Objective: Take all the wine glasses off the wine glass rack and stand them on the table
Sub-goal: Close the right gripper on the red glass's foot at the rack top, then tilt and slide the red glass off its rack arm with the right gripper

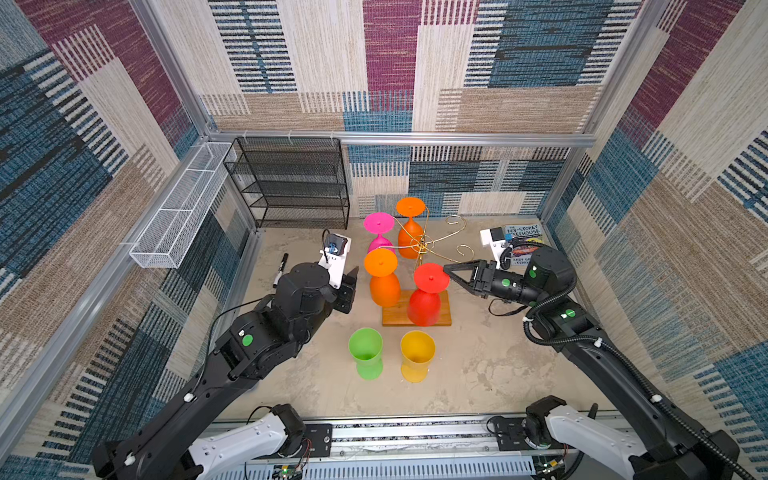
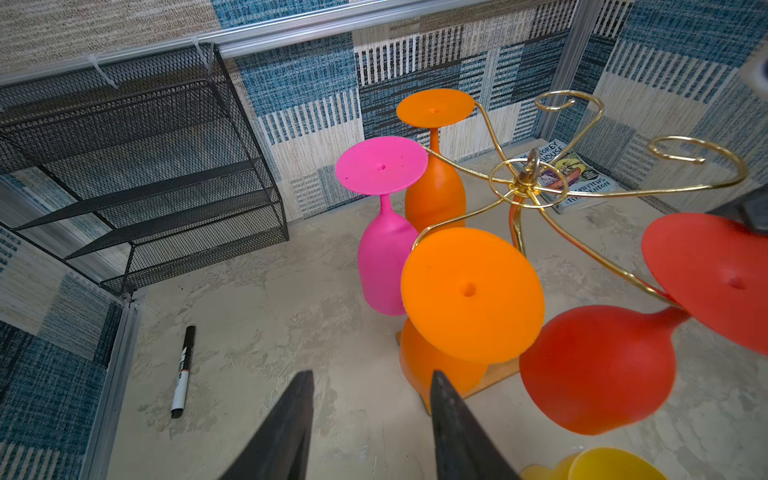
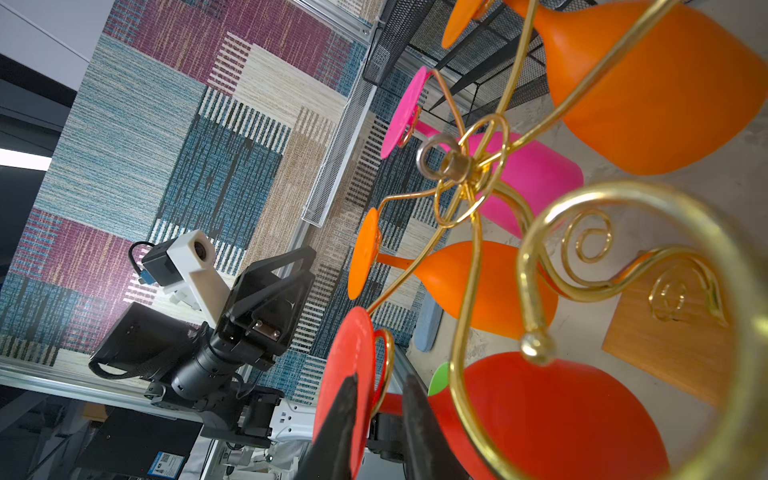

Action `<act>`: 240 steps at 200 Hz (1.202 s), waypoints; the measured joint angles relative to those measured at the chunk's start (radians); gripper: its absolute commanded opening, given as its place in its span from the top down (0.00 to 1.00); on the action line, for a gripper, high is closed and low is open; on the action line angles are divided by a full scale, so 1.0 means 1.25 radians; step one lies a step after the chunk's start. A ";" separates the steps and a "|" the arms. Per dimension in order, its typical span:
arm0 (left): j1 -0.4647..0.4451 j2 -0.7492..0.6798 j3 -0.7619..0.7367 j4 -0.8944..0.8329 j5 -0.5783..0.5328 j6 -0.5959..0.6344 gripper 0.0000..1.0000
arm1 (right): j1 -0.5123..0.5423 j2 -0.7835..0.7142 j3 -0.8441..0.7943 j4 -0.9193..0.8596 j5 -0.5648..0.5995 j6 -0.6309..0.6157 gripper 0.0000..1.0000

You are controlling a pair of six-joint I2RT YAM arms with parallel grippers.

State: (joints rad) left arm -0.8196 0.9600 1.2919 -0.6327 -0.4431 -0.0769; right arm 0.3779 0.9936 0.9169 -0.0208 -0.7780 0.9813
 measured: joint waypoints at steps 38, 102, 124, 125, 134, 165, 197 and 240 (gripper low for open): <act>0.007 0.001 -0.001 0.000 0.003 -0.001 0.52 | 0.000 0.001 0.005 0.000 -0.004 0.000 0.77; 0.015 0.001 -0.002 0.000 0.007 -0.003 0.52 | 0.001 0.000 0.005 0.000 -0.022 0.000 0.80; 0.017 0.001 -0.003 0.000 0.007 -0.003 0.52 | 0.002 -0.001 0.005 0.000 -0.028 0.000 0.82; 0.017 0.001 -0.003 0.000 0.007 -0.003 0.52 | 0.002 -0.001 0.005 0.000 -0.028 0.000 0.82; 0.019 0.001 -0.004 0.000 0.007 -0.003 0.52 | 0.002 -0.001 0.005 0.000 -0.032 0.000 0.82; 0.022 0.001 -0.006 0.000 0.019 -0.006 0.52 | 0.003 -0.001 0.001 0.000 -0.040 0.000 0.86; 0.026 0.001 -0.010 0.000 0.021 -0.009 0.52 | 0.003 -0.001 -0.004 0.000 -0.048 0.000 0.90; 0.027 0.000 -0.013 0.000 0.022 -0.018 0.52 | 0.003 -0.010 -0.010 0.025 -0.062 0.012 0.97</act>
State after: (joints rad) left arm -0.7856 0.9600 1.2751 -0.6323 -0.4160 -0.0990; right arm 0.3820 0.9813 0.9047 0.0109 -0.8558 0.9962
